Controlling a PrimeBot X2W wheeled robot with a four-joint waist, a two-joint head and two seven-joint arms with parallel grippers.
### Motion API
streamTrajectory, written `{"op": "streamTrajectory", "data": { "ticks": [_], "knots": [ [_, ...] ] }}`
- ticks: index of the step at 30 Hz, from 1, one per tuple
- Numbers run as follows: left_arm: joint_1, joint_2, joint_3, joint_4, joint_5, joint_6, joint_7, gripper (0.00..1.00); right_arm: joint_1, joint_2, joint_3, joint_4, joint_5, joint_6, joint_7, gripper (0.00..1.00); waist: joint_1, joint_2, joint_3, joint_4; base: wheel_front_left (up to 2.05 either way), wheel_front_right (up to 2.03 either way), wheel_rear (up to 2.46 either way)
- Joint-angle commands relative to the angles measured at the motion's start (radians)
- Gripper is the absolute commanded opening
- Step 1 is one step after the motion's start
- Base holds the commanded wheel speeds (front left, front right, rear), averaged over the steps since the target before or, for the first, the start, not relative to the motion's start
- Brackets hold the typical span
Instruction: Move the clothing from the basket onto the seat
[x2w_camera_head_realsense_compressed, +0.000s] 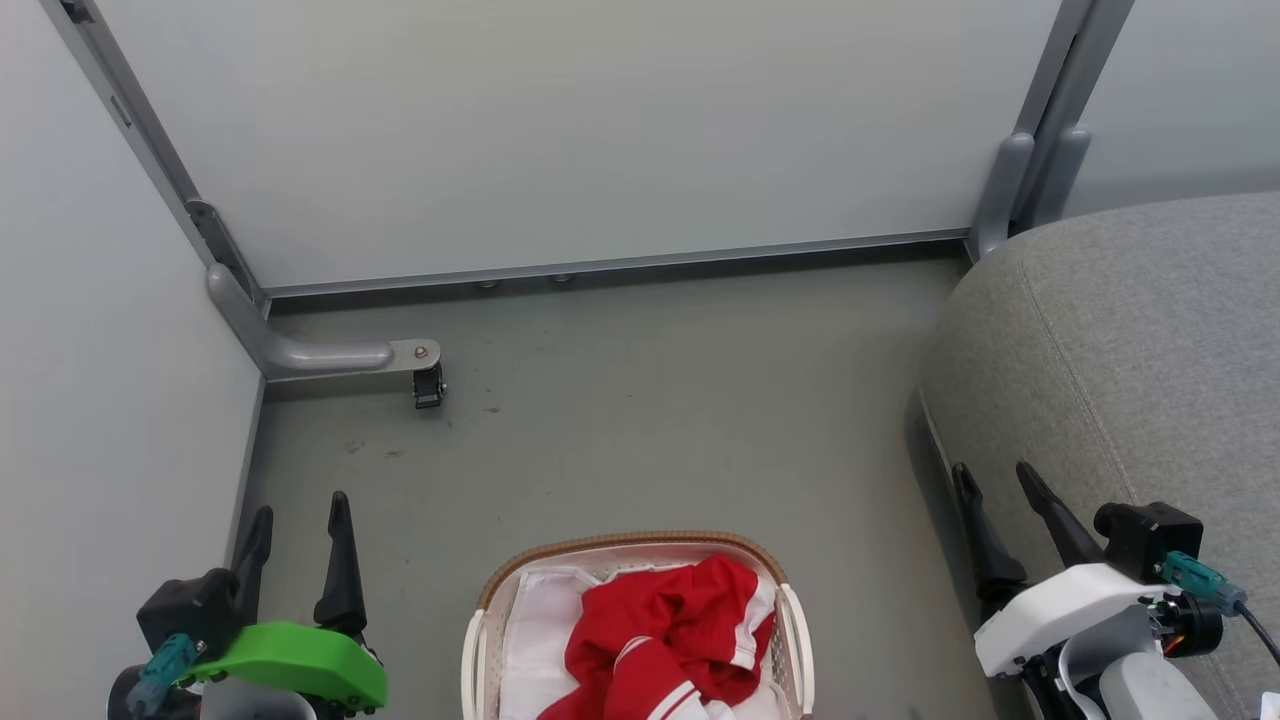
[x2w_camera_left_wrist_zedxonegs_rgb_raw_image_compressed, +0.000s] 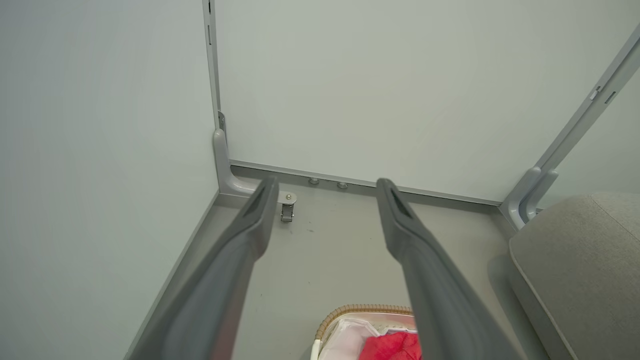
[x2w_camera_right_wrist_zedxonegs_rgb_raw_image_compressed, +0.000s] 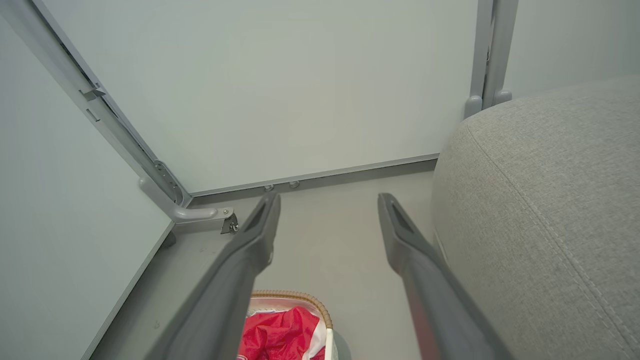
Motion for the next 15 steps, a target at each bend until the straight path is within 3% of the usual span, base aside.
{"op": "streamTrajectory", "data": {
  "ticks": [1,15],
  "knots": [
    [0.008,0.0,-0.002,-0.004,0.03,-0.006,-0.012,1.0,-0.01,-0.003,-0.002,0.001,-0.031,0.0,-0.011,1.0,0.0,0.0,-0.001,0.0,0.0,0.0,0.0],
    [0.022,-0.018,0.006,-0.004,0.122,-0.018,-0.04,1.0,-0.01,0.003,-0.007,0.049,-0.15,0.0,-0.04,1.0,0.0,0.0,-0.003,-0.001,0.0,0.0,0.0]
  ]
}}
